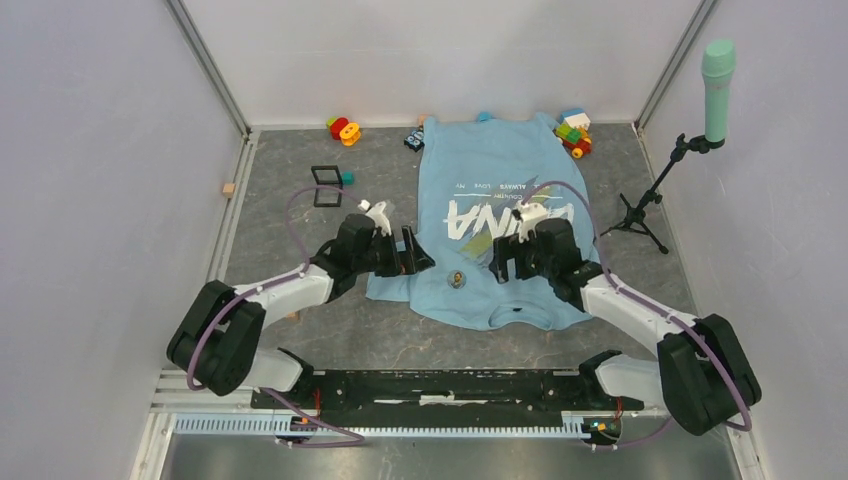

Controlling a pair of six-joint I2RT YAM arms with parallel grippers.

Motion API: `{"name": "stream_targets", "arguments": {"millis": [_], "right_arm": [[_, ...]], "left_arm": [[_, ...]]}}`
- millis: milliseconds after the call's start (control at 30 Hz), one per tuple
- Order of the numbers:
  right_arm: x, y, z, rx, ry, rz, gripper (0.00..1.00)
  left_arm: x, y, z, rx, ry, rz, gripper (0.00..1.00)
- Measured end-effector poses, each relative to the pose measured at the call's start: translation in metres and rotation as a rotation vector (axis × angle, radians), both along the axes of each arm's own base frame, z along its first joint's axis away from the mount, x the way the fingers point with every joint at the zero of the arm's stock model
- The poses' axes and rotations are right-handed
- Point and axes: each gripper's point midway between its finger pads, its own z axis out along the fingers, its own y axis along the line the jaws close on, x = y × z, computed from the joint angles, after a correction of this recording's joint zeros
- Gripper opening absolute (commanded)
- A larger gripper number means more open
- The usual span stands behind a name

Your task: Pin the brooch onto the clothing

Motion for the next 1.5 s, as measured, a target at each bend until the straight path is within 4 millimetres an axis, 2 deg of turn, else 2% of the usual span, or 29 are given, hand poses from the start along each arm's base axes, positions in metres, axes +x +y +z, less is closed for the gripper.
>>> {"name": "stream_targets", "arguments": {"millis": [67, 233, 267, 500, 633, 733, 867, 967, 1033, 1067, 1133, 1200, 1233, 1333, 1500], "right_arm": [[-0.018, 0.01, -0.014, 0.005, 0.039, 0.036, 0.97], [-0.053, 0.031, -0.044, 0.023, 0.124, 0.111, 0.97], [-0.059, 0.034, -0.049, 0.023, 0.138, 0.121, 0.97], [-0.079, 0.073, -0.047, 0.115, 0.114, 0.197, 0.96], [-0.104, 0.098, -0.044, 0.171, 0.129, 0.26, 0.97], [-0.121, 0.111, -0.042, 0.195, 0.155, 0.299, 0.98], [-0.134, 0.113, -0.04, 0.183, 0.185, 0.313, 0.98], [-0.123, 0.107, -0.027, 0.141, 0.163, 0.27, 0.98], [-0.103, 0.1, -0.001, 0.126, 0.097, 0.216, 0.98], [-0.095, 0.094, 0.003, 0.126, 0.083, 0.187, 0.98], [-0.065, 0.069, 0.025, 0.133, 0.016, 0.088, 0.98], [-0.039, 0.032, 0.036, 0.12, -0.032, -0.039, 0.98], [-0.027, 0.008, 0.036, 0.1, -0.045, -0.117, 0.98], [-0.006, -0.052, 0.031, 0.04, -0.043, -0.292, 0.97], [0.0, -0.148, 0.013, 0.017, 0.001, -0.569, 0.86]], "left_arm": [[-0.002, 0.002, -0.008, -0.02, -0.004, 0.035, 1.0], [-0.007, 0.027, -0.041, 0.007, 0.047, 0.18, 1.0], [-0.007, 0.03, -0.041, -0.01, 0.043, 0.206, 1.0], [-0.011, 0.075, -0.041, -0.016, 0.024, 0.433, 1.0], [-0.017, 0.115, -0.039, 0.036, 0.019, 0.574, 1.0], [-0.017, 0.146, -0.03, 0.058, -0.004, 0.688, 1.0], [-0.018, 0.169, -0.016, 0.101, -0.046, 0.751, 1.0], [-0.014, 0.169, 0.0, 0.13, -0.065, 0.726, 1.0], [-0.008, 0.163, 0.014, 0.126, -0.081, 0.692, 1.0], [-0.006, 0.16, 0.018, 0.119, -0.083, 0.675, 1.0], [0.0, 0.148, 0.021, 0.104, -0.079, 0.627, 1.0], [0.001, 0.136, 0.016, 0.097, -0.056, 0.577, 1.0], [0.001, 0.128, 0.011, 0.099, -0.039, 0.548, 1.0], [-0.001, 0.092, 0.0, 0.1, 0.011, 0.42, 1.0], [0.004, 0.026, 0.01, 0.056, -0.013, 0.227, 1.0]]}}
